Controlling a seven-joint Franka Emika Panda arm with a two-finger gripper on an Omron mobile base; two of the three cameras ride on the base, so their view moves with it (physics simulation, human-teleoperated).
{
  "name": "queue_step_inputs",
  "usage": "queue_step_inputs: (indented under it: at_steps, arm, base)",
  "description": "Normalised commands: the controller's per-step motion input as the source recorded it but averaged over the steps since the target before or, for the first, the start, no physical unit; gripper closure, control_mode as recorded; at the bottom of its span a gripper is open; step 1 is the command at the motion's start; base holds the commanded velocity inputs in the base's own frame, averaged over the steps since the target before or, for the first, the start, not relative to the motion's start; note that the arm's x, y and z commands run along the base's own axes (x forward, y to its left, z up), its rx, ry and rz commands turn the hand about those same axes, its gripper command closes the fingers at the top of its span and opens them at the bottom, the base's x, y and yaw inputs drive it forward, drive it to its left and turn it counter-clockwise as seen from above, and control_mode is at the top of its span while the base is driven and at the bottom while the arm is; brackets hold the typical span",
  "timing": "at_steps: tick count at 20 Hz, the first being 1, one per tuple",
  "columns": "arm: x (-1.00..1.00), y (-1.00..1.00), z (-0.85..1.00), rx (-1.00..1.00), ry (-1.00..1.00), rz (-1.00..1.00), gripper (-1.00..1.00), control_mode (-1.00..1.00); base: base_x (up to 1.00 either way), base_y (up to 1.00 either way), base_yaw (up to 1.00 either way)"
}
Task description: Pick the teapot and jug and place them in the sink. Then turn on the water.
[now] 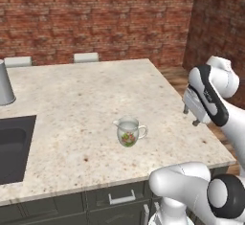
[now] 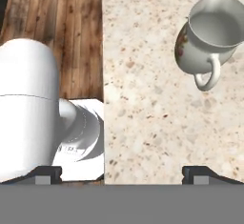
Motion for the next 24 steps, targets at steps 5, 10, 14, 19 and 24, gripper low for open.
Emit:
queue_step_inputs:
  at_steps: [5,10,14,19,24]
  arm:
    - [0.41,0.34,0.0,0.02,0.0,0.07,-1.0,-1.0]
    - [0.32,0.32,-0.08,0.02,0.0,0.11,-1.0,-1.0]
    - [0.28,0.36,-0.04,0.01,0.0,0.1,-1.0,-1.0]
    - [0.13,0.39,-0.13,0.01,0.0,0.07,-1.0,-1.0]
    - [0.09,0.4,-0.22,0.0,0.0,0.02,-1.0,-1.0]
  base:
    - [0.0,0.0,0.0]
    - [0.0,0.0,0.0]
    - [0.0,0.0,0.0]
    - [0.0,0.0,0.0]
    - [0.0,0.0,0.0]
